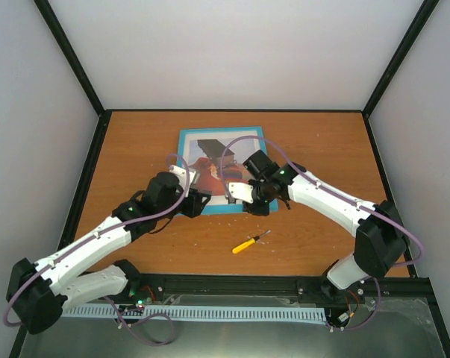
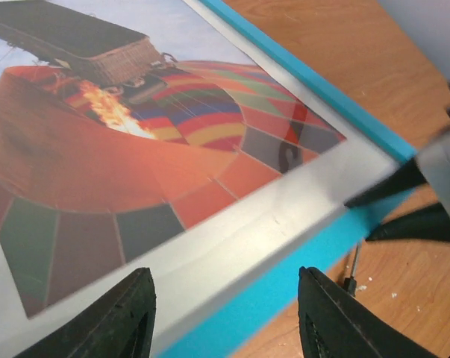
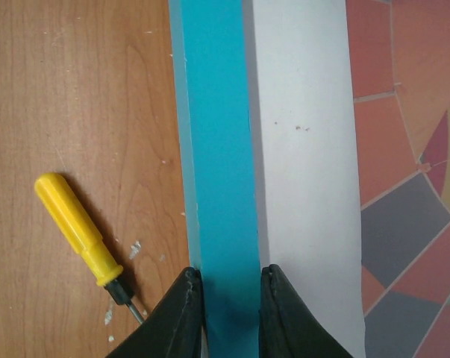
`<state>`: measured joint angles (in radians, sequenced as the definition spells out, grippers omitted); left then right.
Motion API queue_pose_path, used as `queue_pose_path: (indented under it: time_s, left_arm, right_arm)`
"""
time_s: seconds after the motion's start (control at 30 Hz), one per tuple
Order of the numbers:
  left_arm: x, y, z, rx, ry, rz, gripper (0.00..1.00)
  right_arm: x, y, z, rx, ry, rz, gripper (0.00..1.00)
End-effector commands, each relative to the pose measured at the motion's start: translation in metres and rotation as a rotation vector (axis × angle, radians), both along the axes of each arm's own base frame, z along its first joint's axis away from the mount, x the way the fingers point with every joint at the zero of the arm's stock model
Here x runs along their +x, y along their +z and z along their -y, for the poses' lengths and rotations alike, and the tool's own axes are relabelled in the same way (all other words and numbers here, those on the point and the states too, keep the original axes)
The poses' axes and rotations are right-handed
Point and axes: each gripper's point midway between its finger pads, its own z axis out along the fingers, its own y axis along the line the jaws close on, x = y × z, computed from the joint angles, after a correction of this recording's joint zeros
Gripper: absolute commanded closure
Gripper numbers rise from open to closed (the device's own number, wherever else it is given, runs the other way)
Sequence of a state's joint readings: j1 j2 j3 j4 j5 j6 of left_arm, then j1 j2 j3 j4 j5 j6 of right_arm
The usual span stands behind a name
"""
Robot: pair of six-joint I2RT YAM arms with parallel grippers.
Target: Take the photo out of the frame
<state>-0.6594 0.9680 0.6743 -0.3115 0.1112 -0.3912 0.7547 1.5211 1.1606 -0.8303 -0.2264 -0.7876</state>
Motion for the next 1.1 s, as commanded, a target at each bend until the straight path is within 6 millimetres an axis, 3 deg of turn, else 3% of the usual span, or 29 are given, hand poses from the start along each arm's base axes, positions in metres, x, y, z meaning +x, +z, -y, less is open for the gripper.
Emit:
queue_pose_path:
  time_s: [0.0, 0.1, 0.23, 0.33, 0.6, 0.9, 1.07]
  left_arm:
    - [-0.005, 0.028, 0.018, 0.123, -0.078, 0.129, 0.47]
    - [-0.025, 0.030, 0.041, 0.203, -0.212, 0.208, 0.47]
    - [-0.041, 0.005, 0.064, 0.441, -0.354, 0.339, 0.43]
    - [-0.040, -0.005, 0.073, 0.577, -0.394, 0.435, 0.42]
    - [-0.018, 0.001, 0.088, 0.729, -0.438, 0.679, 0.41]
    - [-0.020, -0.021, 0.112, 0.802, -0.608, 0.755, 0.43]
    - [-0.008, -0.032, 0.117, 0.891, -0.612, 0.802, 0.47]
  right_arm:
    - [0.016, 0.030, 0.010, 0.068, -0.048, 0.013, 0.97]
    - [0.022, 0.035, 0.022, 0.079, -0.073, 0.002, 0.97]
    - [0.023, 0.040, 0.032, 0.093, -0.096, -0.010, 0.97]
    - [0.020, 0.042, 0.033, 0.105, -0.103, -0.032, 0.97]
    - [0.008, 0.041, 0.032, 0.128, -0.106, -0.082, 0.97]
    - [0.001, 0.042, 0.030, 0.155, -0.116, -0.120, 0.97]
    - [-0.002, 0.041, 0.028, 0.167, -0.117, -0.142, 0.97]
